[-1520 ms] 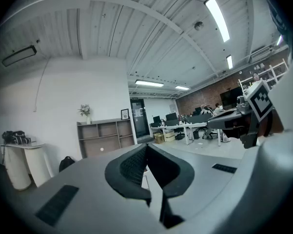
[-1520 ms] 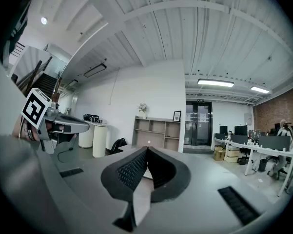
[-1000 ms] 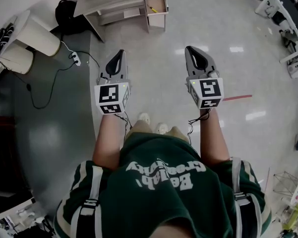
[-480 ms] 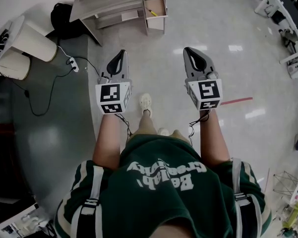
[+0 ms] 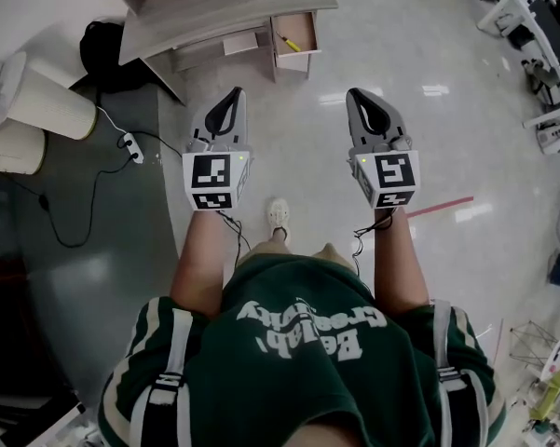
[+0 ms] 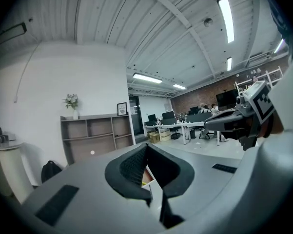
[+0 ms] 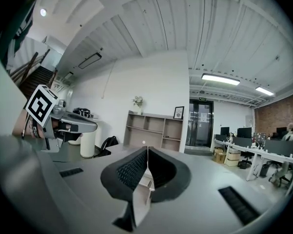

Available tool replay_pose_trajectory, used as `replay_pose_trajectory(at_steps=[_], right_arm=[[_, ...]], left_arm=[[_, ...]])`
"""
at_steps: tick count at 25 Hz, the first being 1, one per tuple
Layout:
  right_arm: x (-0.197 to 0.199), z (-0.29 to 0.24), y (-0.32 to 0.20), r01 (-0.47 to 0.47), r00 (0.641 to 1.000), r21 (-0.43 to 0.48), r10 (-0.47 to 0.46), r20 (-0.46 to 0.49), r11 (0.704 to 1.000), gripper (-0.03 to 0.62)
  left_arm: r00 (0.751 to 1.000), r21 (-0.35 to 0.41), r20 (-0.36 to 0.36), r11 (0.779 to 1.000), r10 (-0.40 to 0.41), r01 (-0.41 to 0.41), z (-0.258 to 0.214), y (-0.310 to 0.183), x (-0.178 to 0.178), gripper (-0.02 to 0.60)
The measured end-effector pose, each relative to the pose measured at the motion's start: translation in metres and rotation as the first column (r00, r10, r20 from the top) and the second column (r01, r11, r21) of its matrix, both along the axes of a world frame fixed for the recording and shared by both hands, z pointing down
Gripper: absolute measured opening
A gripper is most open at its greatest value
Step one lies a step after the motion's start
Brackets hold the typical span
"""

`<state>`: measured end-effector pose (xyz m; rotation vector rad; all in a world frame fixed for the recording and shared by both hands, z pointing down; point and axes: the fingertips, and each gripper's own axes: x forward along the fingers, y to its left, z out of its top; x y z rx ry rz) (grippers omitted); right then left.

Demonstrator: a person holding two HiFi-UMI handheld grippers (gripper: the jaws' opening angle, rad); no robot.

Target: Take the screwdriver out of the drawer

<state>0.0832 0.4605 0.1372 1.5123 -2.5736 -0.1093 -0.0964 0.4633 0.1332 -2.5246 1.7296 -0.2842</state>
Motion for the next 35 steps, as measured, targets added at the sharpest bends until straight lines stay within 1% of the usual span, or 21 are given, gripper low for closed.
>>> replay_pose_trajectory(at_steps=[6,9,15,19,22,27,31,35], right_arm=[[-0.029,0.007,-0.087,-0.043,0.999,-0.017,0.043,-0.027,0.999,0.034],[-0.040,0.013,-0.122,-0.064,0.997,-0.027,0.063,-0.040,0.998,0.034],[-0.052,0.020,-0.171,-0.080,0.996,-0.040,0.077,-0.053,0.996,0.034],[-0.055,0.033,-0.198,-0.086,0.995,-0.066,0.082,-0.054,0.994,0.034],[-0.059,0.039,-0.221,-0.073,0.996,-0.076,0.069,-0.050,0.994,0.034],[-0.058,0.050,-0.276,-0.036,0.999,-0.078,0.033,-0.041,0.996,0.034],[-0.058,0.056,-0.336,0.014,0.999,-0.068,-0.017,-0.041,0.998,0.034],[-0.053,0.068,-0.407,0.068,0.997,-0.086,-0.071,-0.032,0.994,0.034]], left_arm=[[0.999,0.002,0.014,0.999,0.051,-0.051,0.006,-0.099,-0.025,0.018],[0.997,-0.004,0.021,0.997,0.073,-0.073,0.012,-0.139,-0.034,0.018],[0.994,-0.023,0.011,0.994,0.108,-0.107,0.019,-0.196,-0.039,0.018],[0.993,-0.035,0.005,0.992,0.121,-0.121,0.027,-0.223,-0.038,0.018],[0.992,-0.049,0.004,0.991,0.123,-0.123,0.036,-0.245,-0.039,0.018],[0.995,-0.054,0.012,0.994,0.097,-0.096,0.045,-0.294,-0.035,0.018],[0.996,-0.071,0.029,0.994,0.080,-0.078,0.055,-0.342,-0.027,0.018],[0.997,-0.088,0.051,0.995,0.055,-0.050,0.065,-0.406,-0.011,0.018]])
